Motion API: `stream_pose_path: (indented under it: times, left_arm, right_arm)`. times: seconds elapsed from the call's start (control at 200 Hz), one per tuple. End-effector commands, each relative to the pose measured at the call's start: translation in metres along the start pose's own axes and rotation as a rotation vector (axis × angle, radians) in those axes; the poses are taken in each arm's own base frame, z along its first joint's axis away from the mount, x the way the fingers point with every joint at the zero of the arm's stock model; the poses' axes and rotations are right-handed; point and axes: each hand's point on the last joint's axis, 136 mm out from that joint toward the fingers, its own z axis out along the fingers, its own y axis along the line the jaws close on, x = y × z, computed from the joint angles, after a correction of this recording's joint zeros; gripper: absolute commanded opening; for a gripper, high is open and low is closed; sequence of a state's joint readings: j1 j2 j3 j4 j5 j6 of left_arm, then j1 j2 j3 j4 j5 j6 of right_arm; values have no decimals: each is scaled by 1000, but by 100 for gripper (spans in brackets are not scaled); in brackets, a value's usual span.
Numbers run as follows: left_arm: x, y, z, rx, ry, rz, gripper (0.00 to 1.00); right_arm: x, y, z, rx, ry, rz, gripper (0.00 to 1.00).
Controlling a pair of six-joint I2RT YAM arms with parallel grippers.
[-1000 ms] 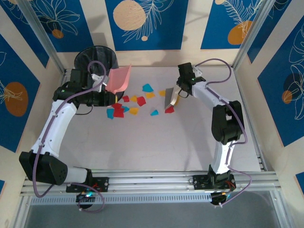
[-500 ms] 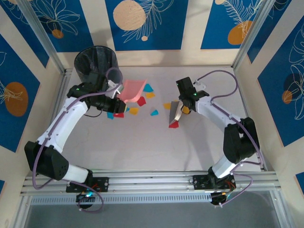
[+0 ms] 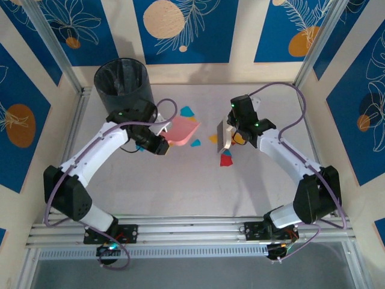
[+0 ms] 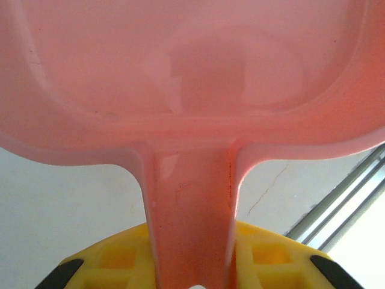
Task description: Sweep away the paper scraps from the table
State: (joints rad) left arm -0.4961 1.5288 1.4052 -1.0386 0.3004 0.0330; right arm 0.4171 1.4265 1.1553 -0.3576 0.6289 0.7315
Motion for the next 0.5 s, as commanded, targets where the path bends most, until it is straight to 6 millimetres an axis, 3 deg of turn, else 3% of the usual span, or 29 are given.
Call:
stream_pose_path:
  times: [0.0, 0.22, 0.495]
  left_arm:
    - [19, 2, 17, -43, 119, 54, 0]
    - [37, 0, 45, -100, 266, 165, 0]
    - [36, 5, 71, -138, 347, 226, 0]
  right_arm:
    - [-28, -5, -16, 10, -97, -57, 0]
    - [-36, -48, -16, 164, -133, -127, 0]
    - [-37, -87, -10, 253, -132, -149, 0]
